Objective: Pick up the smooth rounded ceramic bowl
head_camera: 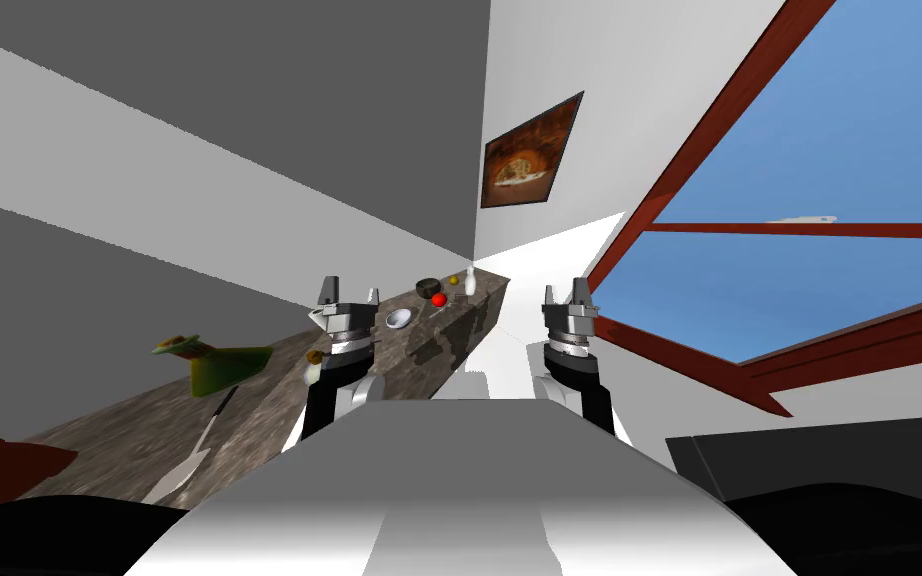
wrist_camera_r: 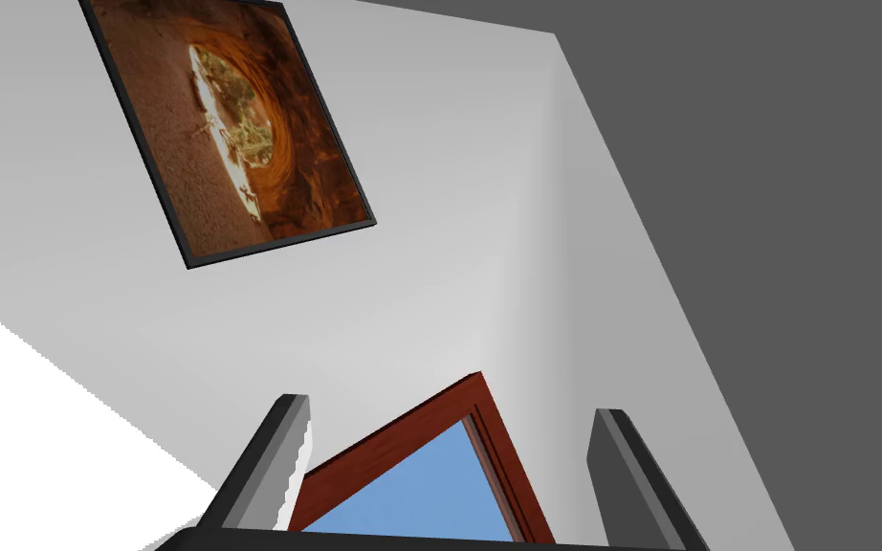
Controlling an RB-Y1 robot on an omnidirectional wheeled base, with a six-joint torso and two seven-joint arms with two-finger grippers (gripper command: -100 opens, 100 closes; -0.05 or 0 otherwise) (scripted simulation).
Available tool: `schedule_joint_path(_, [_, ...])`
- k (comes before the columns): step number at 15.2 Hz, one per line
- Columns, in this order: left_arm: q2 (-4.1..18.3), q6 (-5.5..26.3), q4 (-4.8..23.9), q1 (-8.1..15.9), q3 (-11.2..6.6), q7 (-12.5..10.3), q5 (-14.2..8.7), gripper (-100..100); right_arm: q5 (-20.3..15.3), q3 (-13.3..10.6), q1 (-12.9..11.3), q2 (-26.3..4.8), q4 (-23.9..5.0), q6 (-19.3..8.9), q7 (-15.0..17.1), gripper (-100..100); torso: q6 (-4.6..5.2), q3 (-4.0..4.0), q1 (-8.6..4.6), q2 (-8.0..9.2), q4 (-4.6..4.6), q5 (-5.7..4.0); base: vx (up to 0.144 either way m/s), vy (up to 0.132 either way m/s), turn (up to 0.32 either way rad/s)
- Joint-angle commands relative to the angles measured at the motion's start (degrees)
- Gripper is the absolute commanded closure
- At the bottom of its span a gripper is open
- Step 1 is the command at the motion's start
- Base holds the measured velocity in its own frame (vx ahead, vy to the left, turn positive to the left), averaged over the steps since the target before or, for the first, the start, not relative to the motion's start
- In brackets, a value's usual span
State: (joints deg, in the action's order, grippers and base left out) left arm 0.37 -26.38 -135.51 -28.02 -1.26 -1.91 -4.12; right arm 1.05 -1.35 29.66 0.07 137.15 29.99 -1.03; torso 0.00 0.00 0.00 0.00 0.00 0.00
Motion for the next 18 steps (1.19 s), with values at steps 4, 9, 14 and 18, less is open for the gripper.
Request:
schedule_joint_path(4, [4.5,2.9,0.6,-0.1,-0.83,-0.5,-0.9,-100,0.0,0.0,0.0,0.0,0.0,0.0,0.0,0,0.0,-0.02,-0.03,-0.03,-0.01,-0.01,0.007,-0.012,-0.009])
schedule_joint_path(9, [8.7,7.8,1.6,-0.2,-2.27,-1.3,-2.6,-100,0.0,0.0,0.0,0.0,0.0,0.0,0.0,0,0.0,-0.04,-0.09,-0.07,-0.02,-0.02,0.015,-0.025,-0.017])
schedule_joint_path(14, [12.8,14.0,3.0,-0.4,-4.27,-2.4,-4.8,-100,0.0,0.0,0.0,0.0,0.0,0.0,0.0,0,0.0,-0.05,-0.09,-0.09,-0.02,-0.02,0.018,-0.027,-0.019])
schedule_joint_path(18, [14.1,17.4,3.6,-0.5,-5.05,-2.9,-5.7,-100,0.0,0.0,0.0,0.0,0.0,0.0,0.0,0,0.0,-0.05,-0.09,-0.08,-0.02,-0.02,0.017,-0.025,-0.015])
